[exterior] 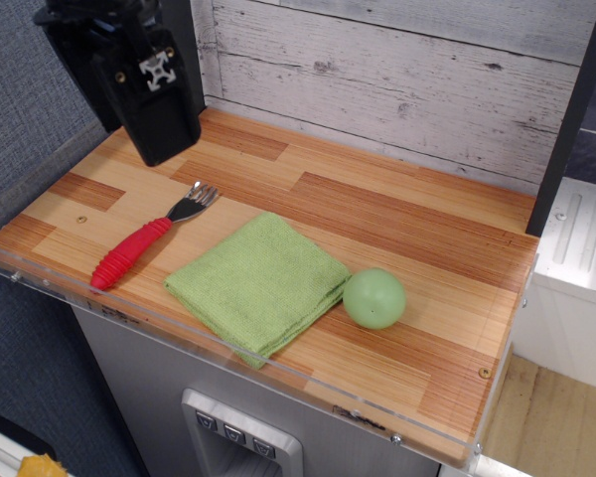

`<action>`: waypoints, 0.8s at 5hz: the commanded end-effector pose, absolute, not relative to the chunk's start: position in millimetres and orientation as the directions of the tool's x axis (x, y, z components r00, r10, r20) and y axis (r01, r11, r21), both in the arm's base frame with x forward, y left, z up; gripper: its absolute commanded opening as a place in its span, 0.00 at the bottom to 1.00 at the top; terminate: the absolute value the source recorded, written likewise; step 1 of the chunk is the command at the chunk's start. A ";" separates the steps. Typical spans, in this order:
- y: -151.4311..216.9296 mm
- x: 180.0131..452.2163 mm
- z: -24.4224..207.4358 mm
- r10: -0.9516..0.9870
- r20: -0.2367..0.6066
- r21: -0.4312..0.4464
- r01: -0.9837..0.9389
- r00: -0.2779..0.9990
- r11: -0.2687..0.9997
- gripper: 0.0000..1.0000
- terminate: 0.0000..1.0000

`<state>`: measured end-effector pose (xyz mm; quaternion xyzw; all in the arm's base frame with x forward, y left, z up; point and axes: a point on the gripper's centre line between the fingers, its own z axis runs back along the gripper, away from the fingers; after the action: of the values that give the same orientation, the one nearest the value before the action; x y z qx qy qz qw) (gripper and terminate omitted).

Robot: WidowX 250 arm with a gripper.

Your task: Move the green cloth behind the green fruit

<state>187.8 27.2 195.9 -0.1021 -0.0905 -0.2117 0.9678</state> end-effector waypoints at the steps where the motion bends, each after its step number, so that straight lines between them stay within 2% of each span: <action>1: 27.2 187.8 195.9 -0.391 0.218 -0.159 0.428 0.894 0.890 1.00 0.00; 2: 31.5 215.0 188.6 -0.299 0.233 -0.069 0.323 0.925 0.944 1.00 0.00; 3: 32.2 242.5 175.5 -0.249 0.228 -0.035 0.264 0.941 0.964 1.00 0.00; 4: 39.3 270.2 145.5 -0.197 0.211 0.034 0.194 0.957 0.980 1.00 0.00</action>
<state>266.7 35.7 131.8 0.0001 -0.0841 -0.0977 0.9917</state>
